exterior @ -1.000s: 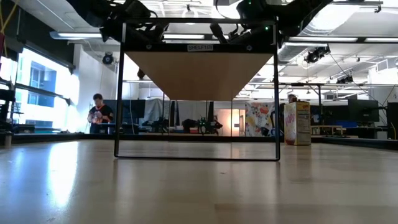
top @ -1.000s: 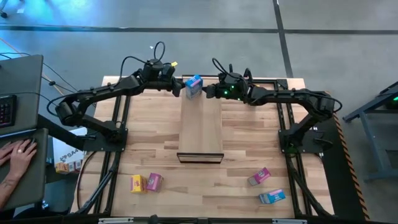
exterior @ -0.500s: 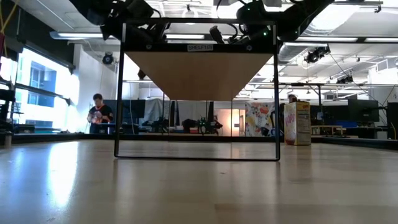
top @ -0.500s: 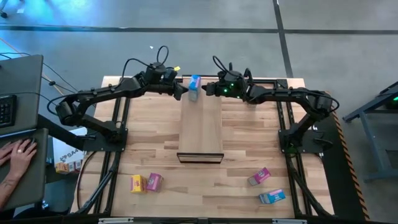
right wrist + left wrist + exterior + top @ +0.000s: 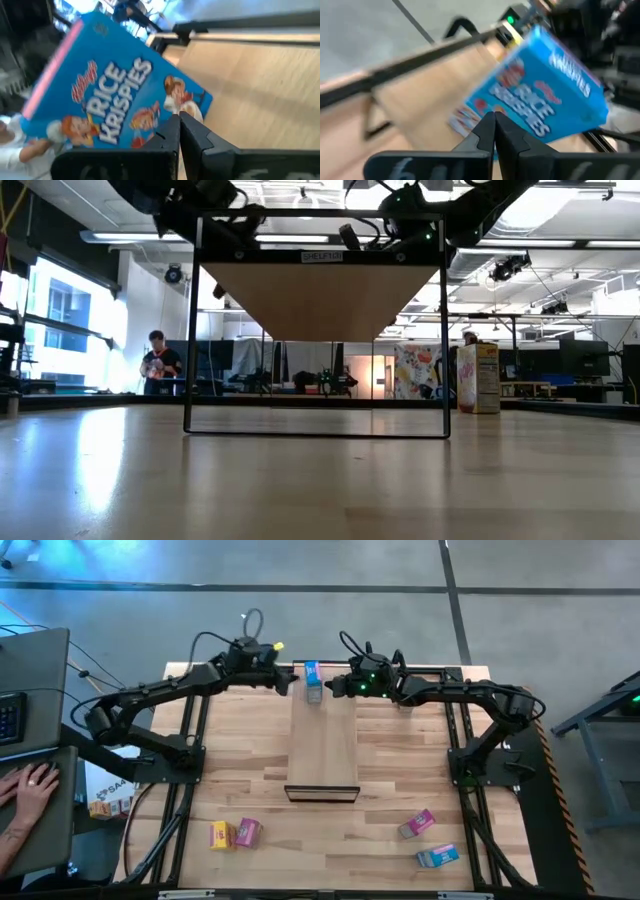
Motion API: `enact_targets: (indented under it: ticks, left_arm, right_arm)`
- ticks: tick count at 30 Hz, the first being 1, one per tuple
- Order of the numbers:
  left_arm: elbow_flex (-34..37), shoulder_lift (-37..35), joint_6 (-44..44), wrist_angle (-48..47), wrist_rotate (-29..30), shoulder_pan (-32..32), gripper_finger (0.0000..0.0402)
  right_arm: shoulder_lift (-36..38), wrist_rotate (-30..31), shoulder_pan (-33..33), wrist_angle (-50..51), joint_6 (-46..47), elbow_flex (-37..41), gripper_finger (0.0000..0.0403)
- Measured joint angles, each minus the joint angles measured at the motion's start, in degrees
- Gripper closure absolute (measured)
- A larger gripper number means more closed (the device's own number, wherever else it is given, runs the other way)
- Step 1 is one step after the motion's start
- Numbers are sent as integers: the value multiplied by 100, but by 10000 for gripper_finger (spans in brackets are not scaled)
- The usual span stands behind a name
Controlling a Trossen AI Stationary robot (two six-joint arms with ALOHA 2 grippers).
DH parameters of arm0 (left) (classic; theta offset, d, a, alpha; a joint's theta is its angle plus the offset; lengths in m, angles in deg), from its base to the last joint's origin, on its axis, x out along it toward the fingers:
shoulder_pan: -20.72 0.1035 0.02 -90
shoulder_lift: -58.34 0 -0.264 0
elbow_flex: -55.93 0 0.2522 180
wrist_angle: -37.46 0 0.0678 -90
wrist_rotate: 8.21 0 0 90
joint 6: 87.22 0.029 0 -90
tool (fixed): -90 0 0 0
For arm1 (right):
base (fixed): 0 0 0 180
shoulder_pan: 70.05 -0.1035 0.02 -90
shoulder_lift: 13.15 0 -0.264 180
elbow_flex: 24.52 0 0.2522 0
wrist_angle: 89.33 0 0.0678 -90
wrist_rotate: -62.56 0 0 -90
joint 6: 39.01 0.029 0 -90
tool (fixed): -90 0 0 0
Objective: Stack cereal on shelf
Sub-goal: Put the top blue cereal box on the shelf
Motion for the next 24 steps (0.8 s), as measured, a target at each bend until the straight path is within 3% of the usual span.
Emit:
enact_targets:
  ticks: [7,14,24]
  left_arm:
    - [2,-635,734,-225,35,449,401]
    - [177,-1108,1283,-60,-18,429,401]
    - [1510,-2075,581,1970,-29,311,401]
  right_arm:
    - [0,-553,0,106,-570,0,403]
    - [0,-967,90,237,-2309,0,403]
    - [-1,-918,151,270,-3550,1,403]
